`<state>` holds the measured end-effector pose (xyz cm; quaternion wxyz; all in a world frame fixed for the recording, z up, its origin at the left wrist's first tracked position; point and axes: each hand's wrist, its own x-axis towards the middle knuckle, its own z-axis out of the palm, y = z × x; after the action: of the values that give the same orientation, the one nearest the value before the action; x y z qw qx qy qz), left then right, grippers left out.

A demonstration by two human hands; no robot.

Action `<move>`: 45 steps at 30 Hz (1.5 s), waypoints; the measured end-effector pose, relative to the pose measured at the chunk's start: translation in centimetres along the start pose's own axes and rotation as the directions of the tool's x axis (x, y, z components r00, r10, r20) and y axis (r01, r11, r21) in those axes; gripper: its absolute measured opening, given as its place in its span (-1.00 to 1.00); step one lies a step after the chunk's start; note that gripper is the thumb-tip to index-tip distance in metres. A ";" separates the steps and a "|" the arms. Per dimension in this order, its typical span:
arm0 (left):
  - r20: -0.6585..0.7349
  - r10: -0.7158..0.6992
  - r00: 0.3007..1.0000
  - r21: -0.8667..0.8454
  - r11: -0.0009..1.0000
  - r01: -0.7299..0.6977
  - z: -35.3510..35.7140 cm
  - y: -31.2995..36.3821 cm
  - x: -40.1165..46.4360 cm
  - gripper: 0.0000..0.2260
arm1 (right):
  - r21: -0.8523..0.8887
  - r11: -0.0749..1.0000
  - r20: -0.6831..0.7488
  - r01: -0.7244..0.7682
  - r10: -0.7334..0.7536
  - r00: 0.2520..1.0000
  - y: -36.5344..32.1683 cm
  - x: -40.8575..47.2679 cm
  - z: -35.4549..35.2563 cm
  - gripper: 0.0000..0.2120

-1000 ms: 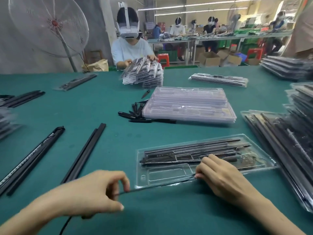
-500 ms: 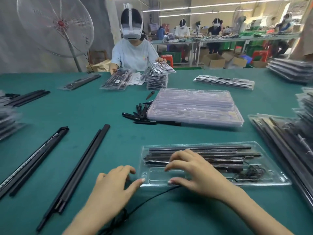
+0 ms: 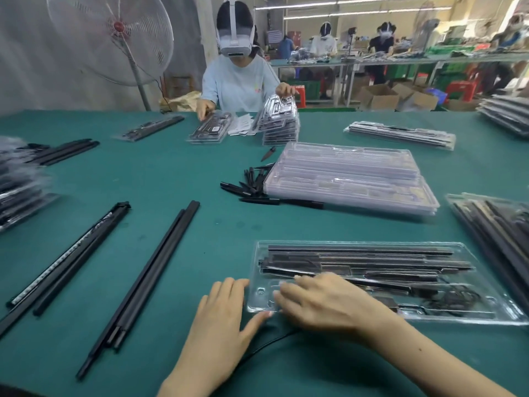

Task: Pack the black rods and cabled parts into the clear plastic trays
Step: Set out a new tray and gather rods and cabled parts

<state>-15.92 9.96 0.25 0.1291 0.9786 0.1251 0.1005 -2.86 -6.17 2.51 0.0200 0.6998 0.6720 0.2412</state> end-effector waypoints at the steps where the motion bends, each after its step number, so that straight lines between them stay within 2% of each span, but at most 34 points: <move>1: -0.012 -0.029 1.000 -0.142 0.989 0.027 0.1 -0.1 0.1 -0.64 | -0.062 0.997 -0.052 0.034 -0.037 0.998 -0.2 -0.3 0.4 -0.66; 4: 0.028 -0.170 0.985 -0.542 0.826 0.158 0.2 -0.3 0.5 -0.70 | -0.125 0.991 -0.213 0.052 -0.078 0.974 -0.5 -0.9 1.3 -0.60; 7: 0.103 -0.219 0.970 -0.680 0.697 0.229 0.0 -0.4 1.0 -0.72 | -0.069 0.998 -0.298 0.004 -0.024 0.954 -0.9 -0.6 2.0 -0.83; 10: 0.170 -0.267 0.949 -0.746 0.594 0.301 0.0 -0.3 1.7 -0.71 | -0.023 0.999 -0.315 -0.035 0.026 0.949 -1.4 -0.3 2.3 -0.93; 12: 0.219 -0.297 0.930 -0.784 0.514 0.349 -0.2 0.0 1.9 -0.67 | 0.011 0.995 -0.313 -0.099 0.098 0.945 -1.5 0.0 2.1 -0.86; 15: 0.229 -0.298 0.927 -0.804 0.479 0.352 -0.1 0.2 1.9 -0.67 | 0.064 0.979 -0.303 -0.194 0.204 0.931 -1.9 1.0 1.6 -0.78; 18: 0.228 -0.313 0.922 -0.810 0.464 0.358 0.1 0.1 2.0 -0.82 | 0.137 0.967 -0.274 -0.217 0.247 0.929 -2.4 2.4 1.4 -0.85; 21: 0.224 -0.329 0.917 -0.835 0.421 0.355 0.5 -0.1 2.1 -0.96 | 0.111 0.982 -0.240 -0.153 0.176 0.955 -2.8 3.1 1.7 -0.95; 23: 0.220 -0.340 0.914 -0.832 0.423 0.358 0.7 -0.3 2.0 -0.97 | 0.080 0.986 -0.268 -0.149 0.165 0.949 -3.1 3.0 2.2 -0.88; 25: 0.223 -0.348 0.911 -0.843 0.400 0.359 0.5 -0.2 1.8 -0.76 | 0.112 0.975 -0.317 -0.193 0.219 0.923 -3.2 2.9 2.7 -0.78; 27: 0.221 -0.362 0.906 -0.833 0.413 0.368 0.5 -0.2 1.7 -0.67 | 0.203 0.947 -0.318 -0.248 0.303 0.898 -3.2 3.0 2.8 -0.72; 30: 0.216 -0.370 0.904 -0.783 0.488 0.387 0.3 -0.1 1.7 -0.77 | 0.280 0.916 -0.276 -0.287 0.363 0.890 -3.1 3.3 2.9 -0.76; 33: 0.254 -0.362 0.897 -0.756 0.504 0.417 0.1 0.0 1.9 -0.69 | 0.264 0.924 -0.288 -0.276 0.349 0.892 -3.2 3.4 3.3 -0.78; 37: 0.257 -0.389 0.884 -0.703 0.553 0.448 -0.4 0.4 2.4 -0.69 | 0.272 0.925 -0.348 -0.266 0.352 0.869 -3.5 3.4 3.5 -0.78; 41: 0.166 -0.404 0.900 -0.611 0.674 0.415 0.3 0.6 2.8 -0.88 | 0.287 0.918 -0.372 -0.273 0.370 0.851 -3.9 3.2 3.3 -0.75; 43: 0.097 -0.412 0.906 -0.551 0.736 0.394 0.9 0.5 2.9 -0.87 | 0.325 0.895 -0.421 -0.306 0.427 0.800 -4.0 3.5 3.0 -0.79; 45: 0.053 -0.389 0.920 -0.511 0.781 0.359 1.3 0.4 2.9 -0.86 | 0.437 0.829 -0.483 -0.349 0.544 0.687 -3.8 3.8 2.6 -0.87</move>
<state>-12.77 10.06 -0.37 0.3977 0.8612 0.2888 0.1296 -5.55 -1.48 0.06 -0.3594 0.7275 0.4795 0.3342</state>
